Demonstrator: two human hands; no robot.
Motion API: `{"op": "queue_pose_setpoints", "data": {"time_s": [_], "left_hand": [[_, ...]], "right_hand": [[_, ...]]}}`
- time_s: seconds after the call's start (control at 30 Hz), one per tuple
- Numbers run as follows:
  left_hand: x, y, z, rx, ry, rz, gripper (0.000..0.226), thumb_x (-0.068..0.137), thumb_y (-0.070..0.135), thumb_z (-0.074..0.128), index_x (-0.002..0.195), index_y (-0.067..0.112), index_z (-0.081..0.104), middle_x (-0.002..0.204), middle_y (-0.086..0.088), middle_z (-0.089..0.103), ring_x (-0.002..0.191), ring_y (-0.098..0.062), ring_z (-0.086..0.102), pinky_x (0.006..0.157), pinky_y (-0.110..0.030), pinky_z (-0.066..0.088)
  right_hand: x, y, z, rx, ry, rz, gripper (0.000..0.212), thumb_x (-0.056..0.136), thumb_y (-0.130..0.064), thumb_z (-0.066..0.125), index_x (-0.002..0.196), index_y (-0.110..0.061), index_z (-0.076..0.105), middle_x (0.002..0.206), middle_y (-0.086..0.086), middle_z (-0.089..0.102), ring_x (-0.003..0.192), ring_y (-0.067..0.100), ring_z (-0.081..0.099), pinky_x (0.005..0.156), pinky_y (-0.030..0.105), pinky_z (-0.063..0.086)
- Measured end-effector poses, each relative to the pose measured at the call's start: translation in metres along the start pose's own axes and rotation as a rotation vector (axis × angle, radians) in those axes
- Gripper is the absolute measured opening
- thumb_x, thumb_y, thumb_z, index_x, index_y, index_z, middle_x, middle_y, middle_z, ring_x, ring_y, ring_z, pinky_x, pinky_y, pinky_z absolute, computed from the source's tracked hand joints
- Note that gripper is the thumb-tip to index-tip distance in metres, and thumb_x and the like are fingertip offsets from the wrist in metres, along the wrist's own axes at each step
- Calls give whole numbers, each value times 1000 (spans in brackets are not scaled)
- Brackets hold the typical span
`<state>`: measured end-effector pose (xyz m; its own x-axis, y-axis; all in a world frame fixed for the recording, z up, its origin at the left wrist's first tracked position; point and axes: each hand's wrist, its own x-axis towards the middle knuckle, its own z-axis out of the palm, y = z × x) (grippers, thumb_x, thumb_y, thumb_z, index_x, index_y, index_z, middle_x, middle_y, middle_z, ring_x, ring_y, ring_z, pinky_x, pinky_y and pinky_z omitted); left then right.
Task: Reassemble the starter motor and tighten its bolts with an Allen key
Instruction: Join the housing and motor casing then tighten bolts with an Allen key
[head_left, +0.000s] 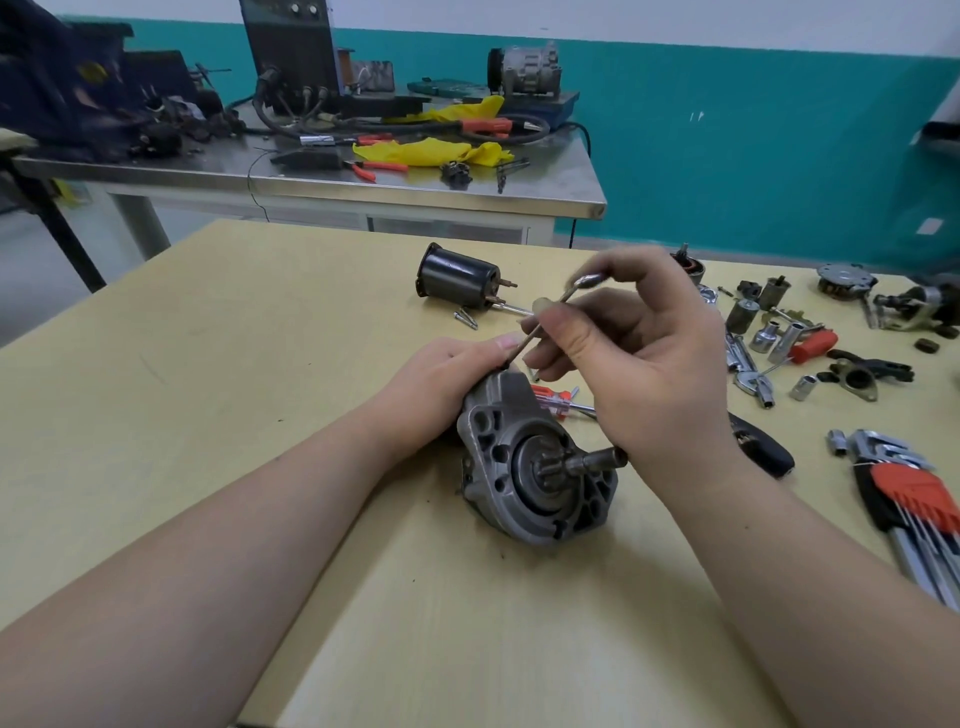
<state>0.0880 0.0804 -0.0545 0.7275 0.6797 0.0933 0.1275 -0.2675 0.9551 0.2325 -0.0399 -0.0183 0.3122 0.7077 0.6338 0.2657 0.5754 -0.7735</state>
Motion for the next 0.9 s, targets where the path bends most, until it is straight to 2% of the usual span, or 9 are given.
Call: {"op": "queue_pose_setpoints", "data": {"time_s": [0.1,0.17,0.27,0.5,0.57,0.63,0.7,0.77,0.9], "left_hand": [[0,-1,-1,5,-4,-11,78,86,77,55,80,1,67,73,-7,63,69,-19,57,77,-40,45],[0,-1,-1,3,-8,-7,88,87,76,55,91,-11,65,76,-14,60,73,-22,56,79,-42,45],[0,0,0,-1,-6,0,84,86,75,56,85,-8,62,73,-9,60,70,-19,55,75,-38,44],[1,-1,-1,24,-4,-23,90,86,78,55,89,-12,60,75,-13,58,71,-20,55,79,-42,44],[1,-2,-1,27,-10,-22,92,86,77,55,93,-14,62,77,-21,61,73,-21,57,82,-41,47],[1,-2,-2,33,-16,-20,91,87,76,55,96,-14,64,81,-22,63,76,-22,60,85,-40,48],[1,-2,-1,40,-9,-18,89,89,74,54,97,-14,64,80,-16,63,75,-20,61,83,-35,50],[2,-2,-1,53,-5,-18,86,93,70,53,97,-15,64,80,-13,61,74,-18,60,81,-31,51],[3,-3,0,54,-12,-18,84,95,68,53,96,-15,63,79,-13,59,73,-19,58,81,-35,48]], "right_hand": [[3,4,1,56,98,86,23,94,-7,77,100,-21,60,82,18,77,64,35,75,59,35,60],[5,5,-2,36,75,88,26,95,-9,77,114,-22,65,82,17,77,66,34,75,61,35,61],[4,3,-2,1,18,41,42,97,-9,75,134,-28,68,82,16,76,69,33,76,66,34,62],[0,5,5,30,166,28,32,99,-9,73,126,-27,73,82,16,76,65,26,72,62,30,59],[8,2,-4,93,308,48,34,100,-12,71,128,-31,71,83,13,77,65,25,70,61,32,58],[24,-2,-29,171,576,30,43,96,-10,73,135,-28,66,80,7,75,60,20,63,57,30,54],[43,-6,-63,199,837,-11,65,84,-8,74,146,-11,55,77,1,69,53,15,54,51,25,45],[54,-6,-87,162,941,-11,84,75,-12,71,152,5,42,67,-2,62,51,15,48,50,24,40],[41,3,-69,151,732,108,56,93,-4,70,143,-15,49,68,-3,65,50,15,51,48,26,41]]}}
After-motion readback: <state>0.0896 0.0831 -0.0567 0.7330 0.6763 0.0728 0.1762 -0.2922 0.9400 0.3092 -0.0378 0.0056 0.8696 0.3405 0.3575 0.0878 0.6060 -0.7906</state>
